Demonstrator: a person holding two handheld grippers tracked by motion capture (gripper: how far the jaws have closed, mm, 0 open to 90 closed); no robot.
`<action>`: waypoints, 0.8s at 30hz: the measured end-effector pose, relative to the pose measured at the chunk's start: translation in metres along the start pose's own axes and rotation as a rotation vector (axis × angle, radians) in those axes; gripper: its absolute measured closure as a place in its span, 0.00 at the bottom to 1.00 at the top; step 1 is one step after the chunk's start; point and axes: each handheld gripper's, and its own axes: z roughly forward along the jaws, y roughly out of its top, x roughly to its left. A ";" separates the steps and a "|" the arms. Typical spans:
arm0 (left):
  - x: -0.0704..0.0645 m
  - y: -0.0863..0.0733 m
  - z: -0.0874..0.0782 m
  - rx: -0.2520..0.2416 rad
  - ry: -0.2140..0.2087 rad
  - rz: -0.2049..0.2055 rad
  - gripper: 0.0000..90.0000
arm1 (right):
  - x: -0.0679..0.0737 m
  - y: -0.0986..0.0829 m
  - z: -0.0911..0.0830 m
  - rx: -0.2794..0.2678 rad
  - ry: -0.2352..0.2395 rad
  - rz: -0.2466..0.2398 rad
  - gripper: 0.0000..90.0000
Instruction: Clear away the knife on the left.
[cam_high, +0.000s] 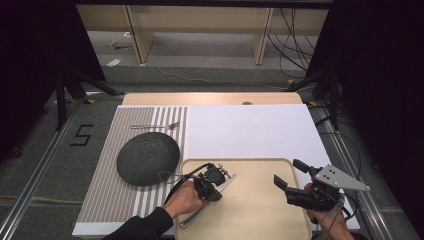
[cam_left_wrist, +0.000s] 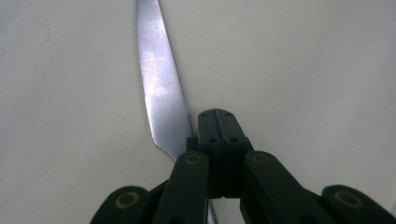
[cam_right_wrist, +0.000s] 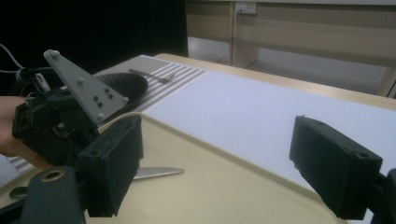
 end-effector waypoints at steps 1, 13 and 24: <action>0.001 0.000 0.000 0.003 0.001 -0.003 0.99 | 0.000 0.000 0.000 0.000 0.000 0.000 0.20; 0.013 -0.004 -0.005 0.007 0.022 -0.045 0.99 | 0.000 0.000 0.000 0.001 0.000 0.000 0.20; 0.029 -0.010 -0.011 0.021 0.038 -0.084 0.99 | 0.000 0.000 0.000 0.000 0.001 -0.001 0.20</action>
